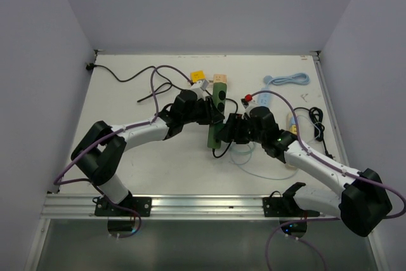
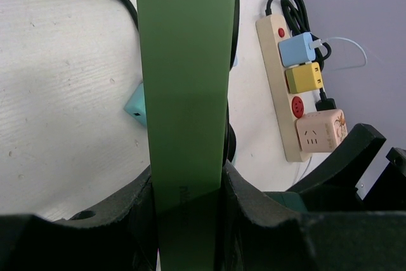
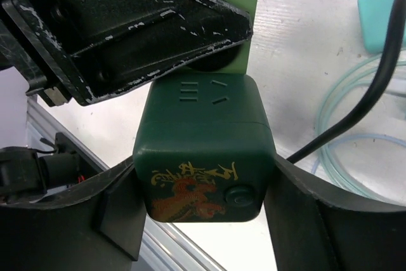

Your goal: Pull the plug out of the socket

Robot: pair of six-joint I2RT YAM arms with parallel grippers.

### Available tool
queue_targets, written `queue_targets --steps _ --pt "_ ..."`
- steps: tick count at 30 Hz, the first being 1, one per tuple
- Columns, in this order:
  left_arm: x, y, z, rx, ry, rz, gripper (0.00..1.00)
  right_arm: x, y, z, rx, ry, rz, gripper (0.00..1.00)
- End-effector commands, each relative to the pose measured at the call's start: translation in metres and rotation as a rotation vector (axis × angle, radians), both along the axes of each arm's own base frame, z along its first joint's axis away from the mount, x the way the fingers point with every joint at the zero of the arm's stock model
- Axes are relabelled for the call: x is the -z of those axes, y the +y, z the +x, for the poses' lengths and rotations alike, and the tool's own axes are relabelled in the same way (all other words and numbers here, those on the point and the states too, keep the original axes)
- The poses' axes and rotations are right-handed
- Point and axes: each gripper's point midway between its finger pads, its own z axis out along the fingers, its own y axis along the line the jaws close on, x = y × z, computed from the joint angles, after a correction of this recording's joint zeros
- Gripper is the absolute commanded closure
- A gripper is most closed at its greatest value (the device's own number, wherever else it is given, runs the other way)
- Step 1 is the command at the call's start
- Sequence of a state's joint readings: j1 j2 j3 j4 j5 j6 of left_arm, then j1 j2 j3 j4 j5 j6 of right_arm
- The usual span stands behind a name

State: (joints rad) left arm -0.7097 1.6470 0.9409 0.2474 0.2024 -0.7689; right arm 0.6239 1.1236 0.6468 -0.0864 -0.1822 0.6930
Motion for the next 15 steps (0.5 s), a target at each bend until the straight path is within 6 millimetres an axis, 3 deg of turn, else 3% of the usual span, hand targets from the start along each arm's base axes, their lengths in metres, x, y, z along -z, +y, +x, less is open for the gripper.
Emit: queue_targets --steps 1,10,15 --pt "-0.051 -0.022 0.000 0.048 -0.086 -0.151 1.00 -0.013 0.006 0.011 0.018 -0.052 0.048 0.35" --pt "-0.043 -0.012 0.005 0.013 -0.097 -0.091 1.00 -0.030 0.008 0.014 0.001 -0.112 0.062 0.76" --pt "-0.033 0.009 0.028 -0.105 -0.152 0.061 1.00 -0.027 -0.001 0.011 0.006 -0.109 -0.013 0.78"
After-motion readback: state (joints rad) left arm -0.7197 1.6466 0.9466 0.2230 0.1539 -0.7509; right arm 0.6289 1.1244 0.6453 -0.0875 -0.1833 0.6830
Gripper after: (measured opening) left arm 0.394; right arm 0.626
